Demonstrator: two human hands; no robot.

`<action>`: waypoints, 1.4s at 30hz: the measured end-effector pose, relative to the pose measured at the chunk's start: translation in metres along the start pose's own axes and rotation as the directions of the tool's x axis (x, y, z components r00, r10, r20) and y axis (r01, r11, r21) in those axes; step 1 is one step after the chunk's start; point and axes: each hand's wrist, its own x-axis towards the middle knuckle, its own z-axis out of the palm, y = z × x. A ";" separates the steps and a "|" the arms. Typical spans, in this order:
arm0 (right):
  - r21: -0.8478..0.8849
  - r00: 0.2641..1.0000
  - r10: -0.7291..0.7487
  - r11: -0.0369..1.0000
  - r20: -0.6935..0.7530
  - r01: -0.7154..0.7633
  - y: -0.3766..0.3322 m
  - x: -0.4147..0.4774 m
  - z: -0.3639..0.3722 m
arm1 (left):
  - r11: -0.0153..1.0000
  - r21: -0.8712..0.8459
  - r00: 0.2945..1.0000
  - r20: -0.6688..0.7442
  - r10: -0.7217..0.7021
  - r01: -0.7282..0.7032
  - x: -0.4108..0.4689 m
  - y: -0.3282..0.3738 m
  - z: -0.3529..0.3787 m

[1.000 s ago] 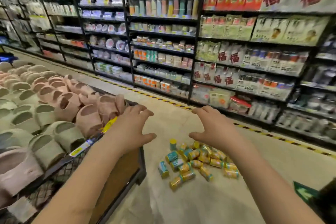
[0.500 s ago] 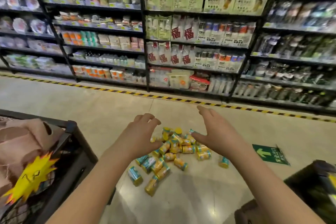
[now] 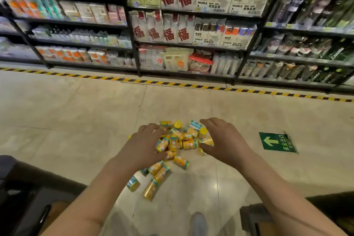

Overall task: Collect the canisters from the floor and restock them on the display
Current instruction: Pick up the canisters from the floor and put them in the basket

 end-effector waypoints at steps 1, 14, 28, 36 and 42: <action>0.004 1.000 -0.015 1.000 0.011 0.015 0.013 0.011 0.007 | 1.000 -0.009 1.000 0.002 -0.008 0.008 0.014 0.000 0.008; 0.068 0.982 -0.076 0.996 0.170 0.065 0.150 0.153 0.244 | 0.974 -0.155 0.985 0.056 -0.161 0.168 0.176 -0.071 0.236; 0.035 0.939 -0.092 0.996 0.330 0.085 0.177 0.227 0.537 | 0.973 -0.053 0.947 0.248 -0.205 0.224 0.241 -0.193 0.506; 0.033 0.921 -0.109 0.994 0.374 0.104 0.193 0.262 0.645 | 0.965 0.005 0.920 0.300 -0.251 0.262 0.271 -0.241 0.615; 0.019 0.920 -0.090 0.996 0.380 0.090 0.203 0.288 0.686 | 0.946 -0.020 0.892 0.340 -0.298 0.324 0.301 -0.256 0.676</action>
